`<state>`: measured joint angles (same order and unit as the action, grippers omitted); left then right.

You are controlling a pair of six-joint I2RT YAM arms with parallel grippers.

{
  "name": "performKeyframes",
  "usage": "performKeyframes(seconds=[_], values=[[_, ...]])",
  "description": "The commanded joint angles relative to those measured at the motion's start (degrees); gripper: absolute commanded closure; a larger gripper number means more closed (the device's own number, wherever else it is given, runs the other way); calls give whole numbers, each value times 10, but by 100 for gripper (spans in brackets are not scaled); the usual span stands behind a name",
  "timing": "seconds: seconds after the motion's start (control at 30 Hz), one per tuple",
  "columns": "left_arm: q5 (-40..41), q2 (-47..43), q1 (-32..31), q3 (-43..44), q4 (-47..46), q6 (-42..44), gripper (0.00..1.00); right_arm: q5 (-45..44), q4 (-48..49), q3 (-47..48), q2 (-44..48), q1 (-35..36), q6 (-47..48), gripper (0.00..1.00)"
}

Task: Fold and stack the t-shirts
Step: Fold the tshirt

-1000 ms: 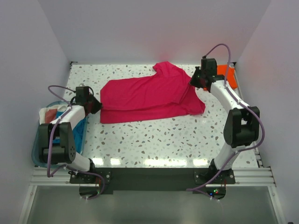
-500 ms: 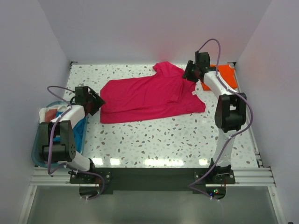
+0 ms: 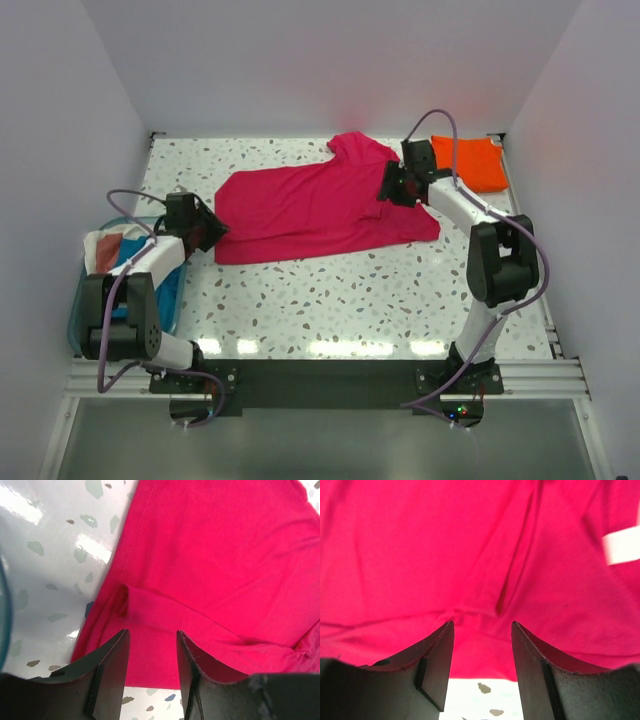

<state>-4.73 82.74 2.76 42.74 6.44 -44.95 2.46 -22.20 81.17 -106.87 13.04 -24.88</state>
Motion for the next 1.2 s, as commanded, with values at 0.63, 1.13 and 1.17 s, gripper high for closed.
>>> performKeyframes(seconds=[0.63, 1.13, 1.17], values=[[36, 135, -23, 113, -7, -23, 67, 11, 58, -58, 32, 33, -16, 48], [74, 2, -22, 40, 38, -20, 55, -23, 58, -57, 10, 41, -16, 51], [71, 1, -23, 33, 37, -20, 55, -23, 56, -49, -9, 42, -17, 52]])
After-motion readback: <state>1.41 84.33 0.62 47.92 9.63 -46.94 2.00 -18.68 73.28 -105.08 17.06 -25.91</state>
